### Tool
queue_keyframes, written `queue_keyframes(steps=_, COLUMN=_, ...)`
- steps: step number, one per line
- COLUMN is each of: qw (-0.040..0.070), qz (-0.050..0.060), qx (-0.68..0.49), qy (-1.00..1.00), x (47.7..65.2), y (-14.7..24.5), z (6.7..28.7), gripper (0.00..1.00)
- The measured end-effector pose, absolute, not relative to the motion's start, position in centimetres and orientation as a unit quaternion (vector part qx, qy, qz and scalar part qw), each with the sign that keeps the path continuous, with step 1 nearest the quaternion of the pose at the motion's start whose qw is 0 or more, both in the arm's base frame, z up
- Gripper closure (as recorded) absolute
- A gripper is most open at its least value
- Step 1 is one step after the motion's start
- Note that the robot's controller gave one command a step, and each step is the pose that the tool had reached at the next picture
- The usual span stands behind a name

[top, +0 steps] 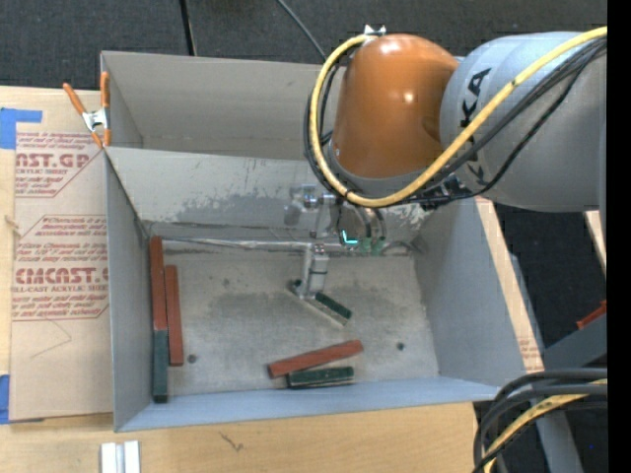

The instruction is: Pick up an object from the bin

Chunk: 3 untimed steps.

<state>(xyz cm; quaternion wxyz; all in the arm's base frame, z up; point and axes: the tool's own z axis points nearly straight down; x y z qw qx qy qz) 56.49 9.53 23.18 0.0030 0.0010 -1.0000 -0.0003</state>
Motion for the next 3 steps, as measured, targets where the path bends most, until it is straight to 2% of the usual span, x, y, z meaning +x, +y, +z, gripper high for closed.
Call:
queue_keyframes(steps=1, qw=-0.001, qz=-0.001, qx=0.0, qy=-1.0, x=56.6, y=9.5, z=23.6, gripper=0.0)
queue_keyframes(steps=2, qw=-0.004, qz=-0.001, qx=0.02, qy=-1.0, x=54.7, y=7.0, z=19.1, gripper=0.0)
queue_keyframes(steps=3, qw=-0.003, qz=0.0, qx=0.034, qy=-0.999, x=53.1, y=7.3, z=12.9, gripper=0.0)
